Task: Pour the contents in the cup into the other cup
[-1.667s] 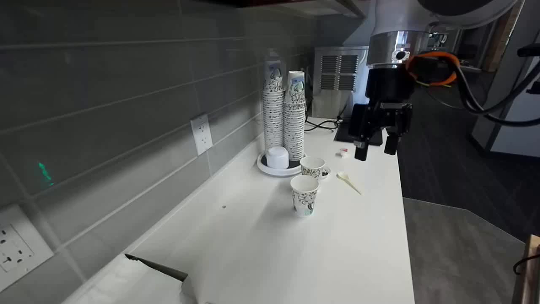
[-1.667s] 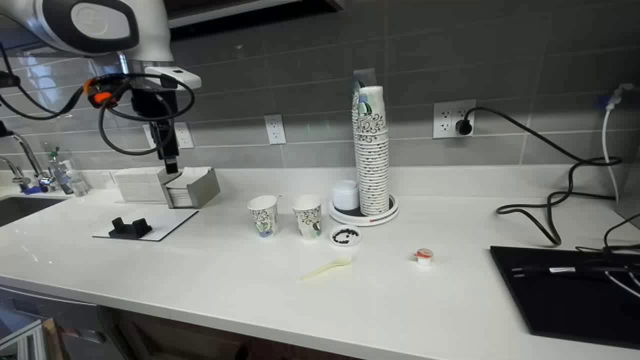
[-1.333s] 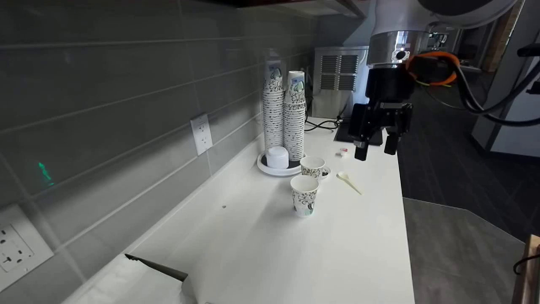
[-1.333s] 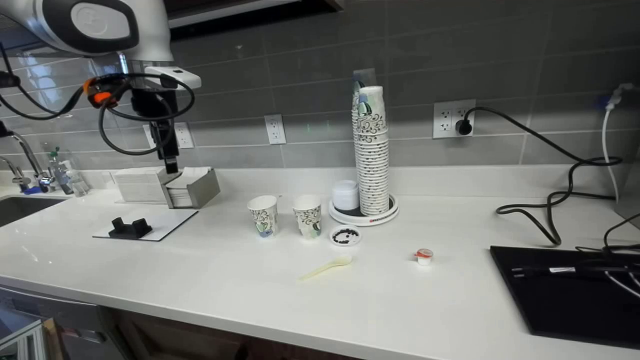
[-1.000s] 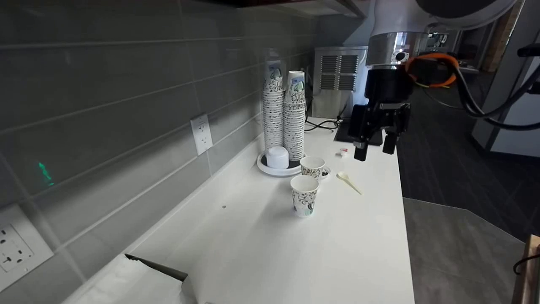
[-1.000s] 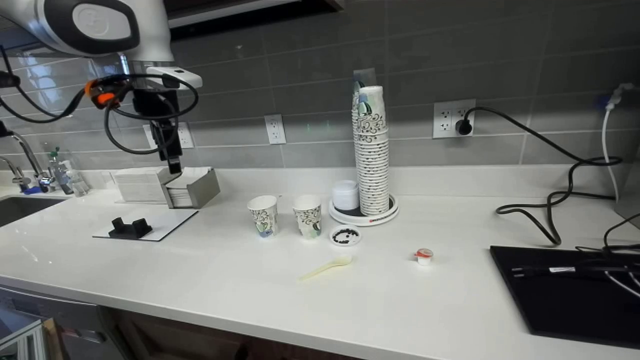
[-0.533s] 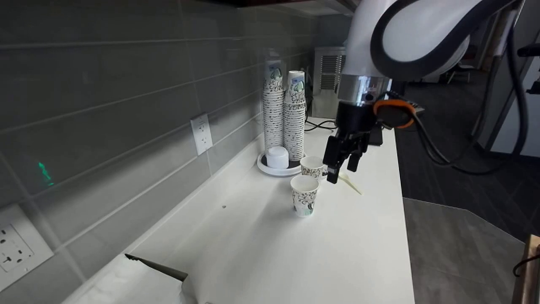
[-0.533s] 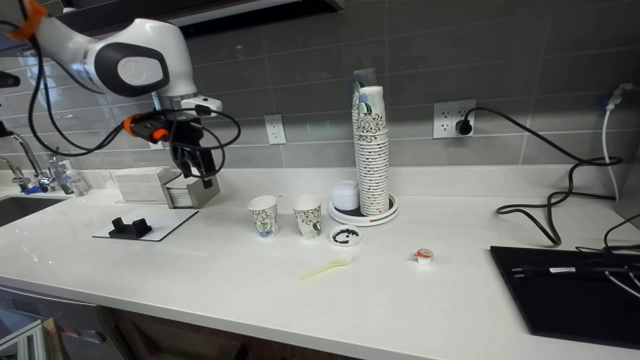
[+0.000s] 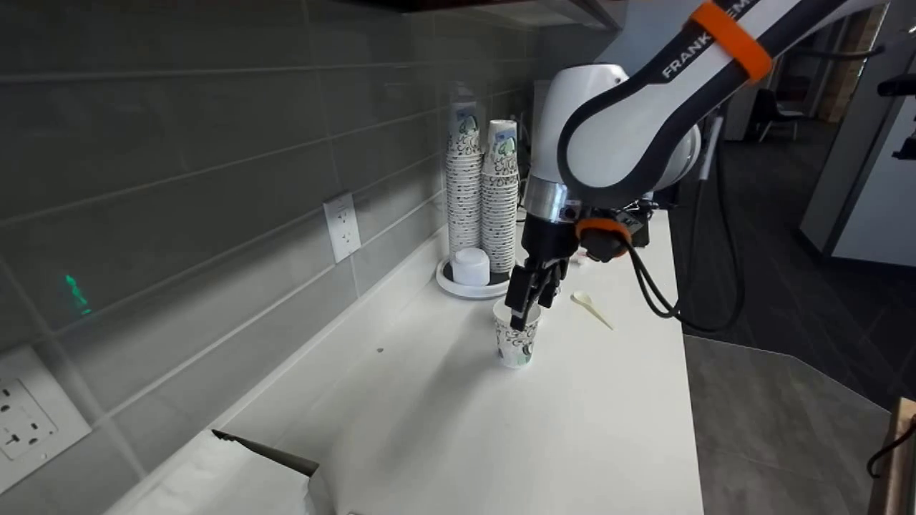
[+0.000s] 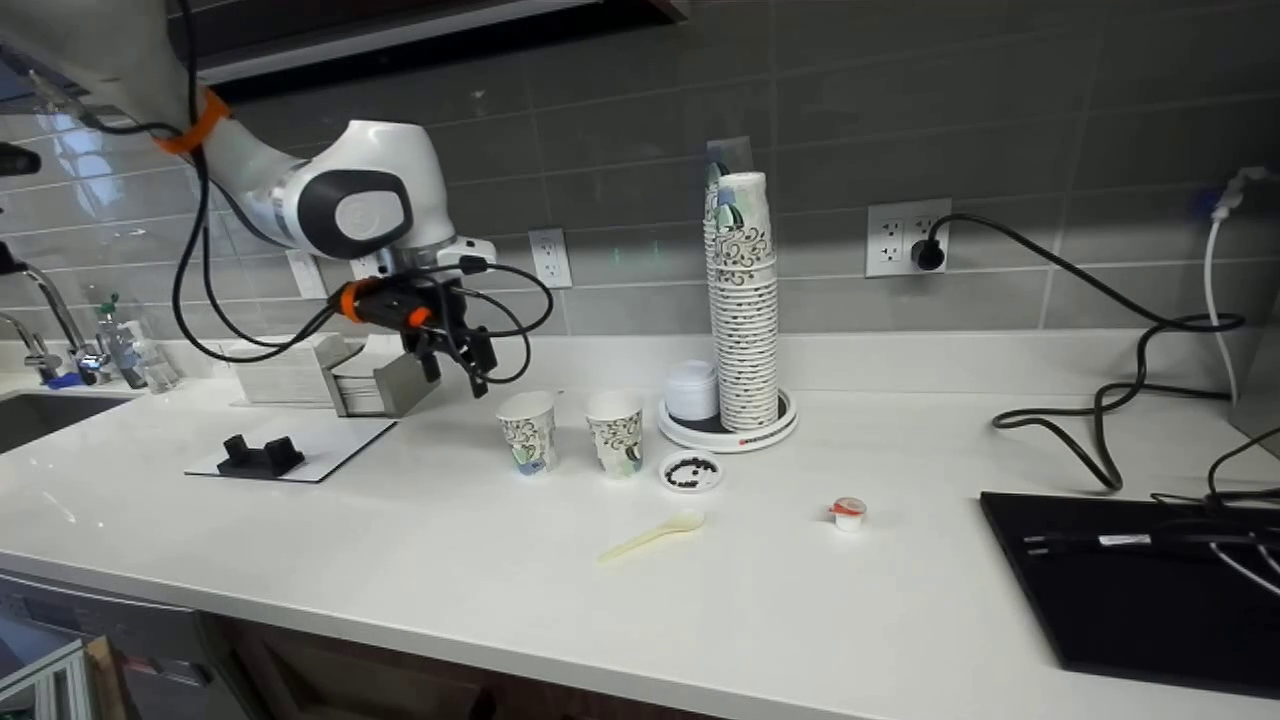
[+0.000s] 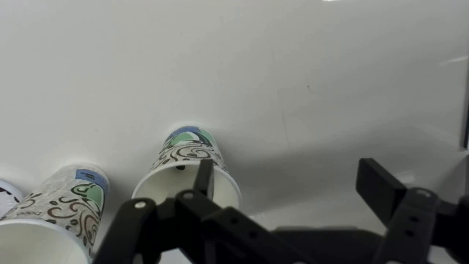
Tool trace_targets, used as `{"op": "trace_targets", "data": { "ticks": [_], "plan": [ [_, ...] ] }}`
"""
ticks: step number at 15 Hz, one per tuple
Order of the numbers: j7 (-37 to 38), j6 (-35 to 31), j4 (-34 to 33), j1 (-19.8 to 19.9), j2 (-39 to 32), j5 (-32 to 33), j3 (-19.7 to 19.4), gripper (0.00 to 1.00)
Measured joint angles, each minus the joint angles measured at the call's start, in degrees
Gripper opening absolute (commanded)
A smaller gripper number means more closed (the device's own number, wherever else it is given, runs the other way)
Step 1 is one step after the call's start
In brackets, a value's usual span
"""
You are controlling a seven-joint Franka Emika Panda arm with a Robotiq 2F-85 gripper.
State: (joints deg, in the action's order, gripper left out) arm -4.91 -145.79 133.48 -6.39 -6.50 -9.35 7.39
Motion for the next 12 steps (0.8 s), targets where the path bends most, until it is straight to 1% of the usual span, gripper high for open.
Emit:
{"op": "trace_targets", "data": {
  "ticks": [4, 10, 12],
  "plan": [
    [0.4, -3.3, -3.5, 0.0, -5.6, 4.9, 0.0, 1.0],
    [0.4, -5.0, -6.6, -0.3, -10.1, 5.9, 0.0, 1.0],
    [0.4, -5.1, -7.2, -0.4, -11.0, 6.0, 0.0, 0.78]
  ]
}}
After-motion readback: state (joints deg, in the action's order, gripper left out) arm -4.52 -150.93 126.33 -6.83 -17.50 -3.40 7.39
